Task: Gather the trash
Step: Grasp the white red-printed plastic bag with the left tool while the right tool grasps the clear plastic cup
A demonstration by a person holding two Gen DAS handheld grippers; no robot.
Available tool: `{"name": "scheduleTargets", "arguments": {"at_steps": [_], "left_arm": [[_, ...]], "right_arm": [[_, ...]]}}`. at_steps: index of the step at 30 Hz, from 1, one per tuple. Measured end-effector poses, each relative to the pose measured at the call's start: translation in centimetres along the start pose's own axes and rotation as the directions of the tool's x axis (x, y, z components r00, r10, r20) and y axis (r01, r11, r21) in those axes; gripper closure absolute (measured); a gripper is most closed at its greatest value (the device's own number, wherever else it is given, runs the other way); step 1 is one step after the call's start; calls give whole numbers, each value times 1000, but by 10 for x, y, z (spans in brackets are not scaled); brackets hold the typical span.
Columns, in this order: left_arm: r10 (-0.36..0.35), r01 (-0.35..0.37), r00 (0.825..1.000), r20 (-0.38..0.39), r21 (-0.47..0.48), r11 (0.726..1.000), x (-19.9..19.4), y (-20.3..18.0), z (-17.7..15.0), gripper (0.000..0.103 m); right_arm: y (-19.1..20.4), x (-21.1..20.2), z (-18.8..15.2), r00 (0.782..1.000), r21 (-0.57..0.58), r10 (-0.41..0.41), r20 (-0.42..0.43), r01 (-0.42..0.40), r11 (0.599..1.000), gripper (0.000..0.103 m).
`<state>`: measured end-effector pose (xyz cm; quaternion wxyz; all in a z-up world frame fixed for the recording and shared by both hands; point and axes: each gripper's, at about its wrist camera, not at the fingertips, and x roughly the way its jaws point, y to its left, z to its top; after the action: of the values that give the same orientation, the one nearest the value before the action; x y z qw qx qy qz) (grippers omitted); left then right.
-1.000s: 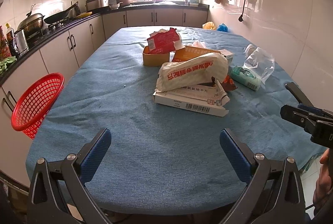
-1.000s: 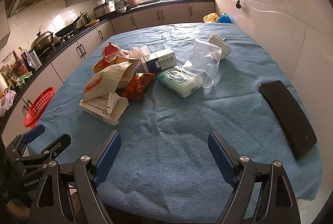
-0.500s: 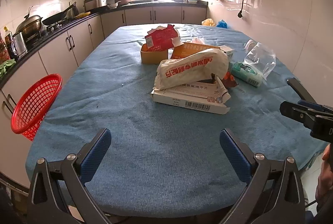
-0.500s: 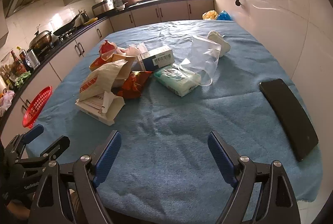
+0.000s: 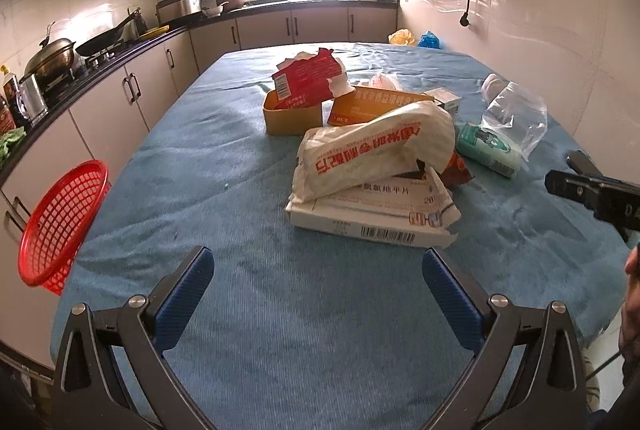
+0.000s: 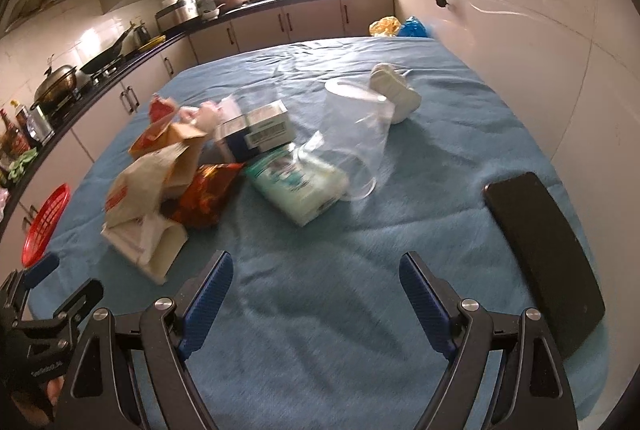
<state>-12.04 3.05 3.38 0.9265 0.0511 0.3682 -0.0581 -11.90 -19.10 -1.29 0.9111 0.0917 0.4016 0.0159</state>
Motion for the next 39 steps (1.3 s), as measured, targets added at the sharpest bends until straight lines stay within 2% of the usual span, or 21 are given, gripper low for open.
{"name": "scheduleTargets", "arguments": {"at_steps": [7,11,20,23,24,26,27,28,29,31,33,39], "left_arm": [[-37,37,999,5,19,999,10,4,22,0],[-62,62,998,0,73,995,18,-1,38,0],[-35,42,999,-35,224,974,58,-28,64,0],[-13,20,999,-34,238,971,71,-28,72,0],[-13,20,999,-33,236,972,74,-27,73,0],[-13,21,999,-36,229,973,80,-27,76,0],[-15,22,999,-34,225,974,82,-27,77,1],[-16,22,999,-30,218,976,84,-26,78,8],[-14,21,999,-32,215,976,85,-26,79,19],[-21,30,999,-46,204,978,90,-26,81,32],[-24,31,999,-40,188,982,91,-24,82,35],[-57,60,998,-24,121,991,87,-12,86,66]], "right_arm": [[-20,16,24,1000,25,-28,9,28,999,15],[-26,28,35,999,23,-35,7,35,999,15],[-34,52,57,1000,17,-22,8,22,1000,15],[-35,59,63,1000,11,-22,13,22,1000,15],[-36,59,64,1000,12,-10,19,10,1000,17],[-35,60,64,999,12,23,24,-23,1000,34],[-33,61,63,999,7,31,15,-31,999,48],[-33,62,62,999,9,40,7,-40,999,49],[-33,62,61,999,16,47,11,-47,999,49],[-34,60,60,998,23,55,19,-56,998,50],[-34,57,58,997,32,67,31,-68,997,50],[-33,44,53,994,43,91,66,-94,995,50]]}}
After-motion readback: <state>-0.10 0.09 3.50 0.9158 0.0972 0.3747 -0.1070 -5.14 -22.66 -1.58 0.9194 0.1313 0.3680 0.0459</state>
